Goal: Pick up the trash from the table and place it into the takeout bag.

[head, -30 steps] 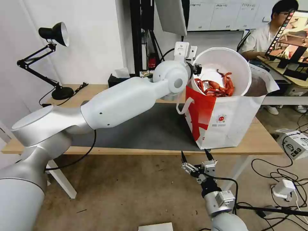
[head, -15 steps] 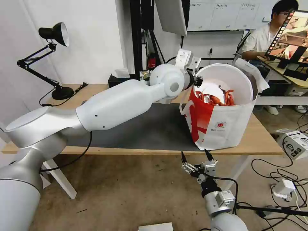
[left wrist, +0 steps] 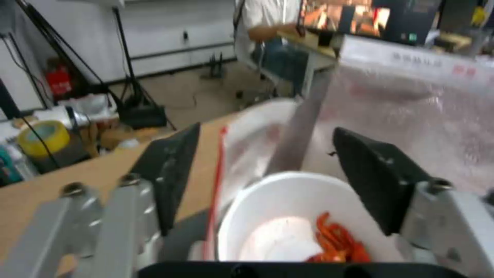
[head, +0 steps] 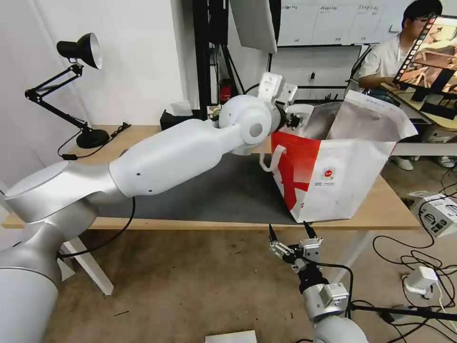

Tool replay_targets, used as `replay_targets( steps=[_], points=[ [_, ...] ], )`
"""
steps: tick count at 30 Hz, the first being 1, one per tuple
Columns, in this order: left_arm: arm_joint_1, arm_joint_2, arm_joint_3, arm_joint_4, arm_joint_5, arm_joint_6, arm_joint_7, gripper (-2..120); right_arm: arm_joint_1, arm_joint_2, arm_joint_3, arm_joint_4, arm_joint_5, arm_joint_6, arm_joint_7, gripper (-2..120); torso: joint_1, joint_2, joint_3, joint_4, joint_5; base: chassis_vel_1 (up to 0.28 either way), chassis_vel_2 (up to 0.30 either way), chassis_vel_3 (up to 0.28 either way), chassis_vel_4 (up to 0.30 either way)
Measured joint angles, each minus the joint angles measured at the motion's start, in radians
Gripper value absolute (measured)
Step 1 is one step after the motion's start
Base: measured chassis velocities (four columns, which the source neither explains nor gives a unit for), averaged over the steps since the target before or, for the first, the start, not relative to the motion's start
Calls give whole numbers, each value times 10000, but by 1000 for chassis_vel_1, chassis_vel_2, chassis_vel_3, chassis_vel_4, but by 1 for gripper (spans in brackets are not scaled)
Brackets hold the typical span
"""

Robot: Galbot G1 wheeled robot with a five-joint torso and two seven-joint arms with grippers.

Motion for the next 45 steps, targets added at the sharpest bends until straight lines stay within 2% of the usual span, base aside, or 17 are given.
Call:
replay_targets(
  steps=[1,4,7,12,15,16,18,19,23,26,27,29,34,37,41,44,45],
  points=[
    [0,0,0,0,0,0,0,76,0,0,0,0,0,0,0,100,0,0,0,0,0,0,0,0,0],
    [274,493,-288,-527,197,-247,251,91,0,0,0,0,0,0,0,100,0,0,0,0,0,0,0,0,0],
    [453,747,-354,-779,396,-416,445,99,0,0,0,0,0,0,0,100,-1,1,0,0,-1,0,0,0,0],
    [724,1147,-385,-1058,806,-984,854,100,0,1,-1,0,0,0,0,100,-1,0,0,0,-1,0,0,0,0],
    [962,1545,-381,-1232,1345,-1832,1352,100,0,0,0,-1,1,0,1,100,0,0,0,-1,0,0,0,0,0],
    [962,1545,-381,-1232,1345,-1832,1352,100,0,0,0,-1,1,0,1,100,0,0,0,-1,0,0,0,0,0],
    [1203,1884,-369,-1303,1746,-2590,1736,100,0,0,0,0,0,0,0,100,0,0,0,-1,0,0,0,0,0],
    [1203,1884,-369,-1303,1746,-2590,1736,100,0,0,0,0,0,0,0,100,0,0,0,-1,0,0,0,0,0],
    [1633,2332,-488,-1401,2179,-3428,2126,100,0,0,0,0,0,0,0,100,0,0,0,-2,0,0,0,0,0],
    [2238,2865,-731,-1523,2550,-4333,2693,100,0,0,0,-1,1,0,0,100,0,0,0,0,-2,0,0,0,0],
    [2238,2865,-731,-1523,2550,-4333,2693,100,0,0,0,-1,1,0,0,100,0,0,0,0,-2,0,0,0,0],
    [2832,3163,-1068,-1706,2631,-4703,2892,100,0,0,-1,0,0,0,0,100,0,1,0,0,-2,0,0,0,0],
    [3606,3498,-1548,-1934,2779,-4963,3037,100,0,0,0,-1,0,0,0,100,0,1,0,-1,-1,0,0,0,0],
    [4798,3986,-2451,-2311,3119,-5163,3145,100,0,0,-1,0,0,0,0,100,0,0,0,0,-1,0,0,0,0],
    [5535,4213,-3066,-2416,3400,-5309,3266,100,0,0,0,-1,0,0,0,100,1,1,0,-2,-1,0,0,0,0],
    [6872,4557,-4021,-2730,3793,-5362,3529,100,0,1,0,0,0,0,2,100,1,0,0,-3,-1,0,0,0,0],
    [6872,4557,-4021,-2730,3793,-5362,3529,100,0,1,0,0,0,0,2,100,1,0,0,-3,-1,0,0,0,0]
  ],
)
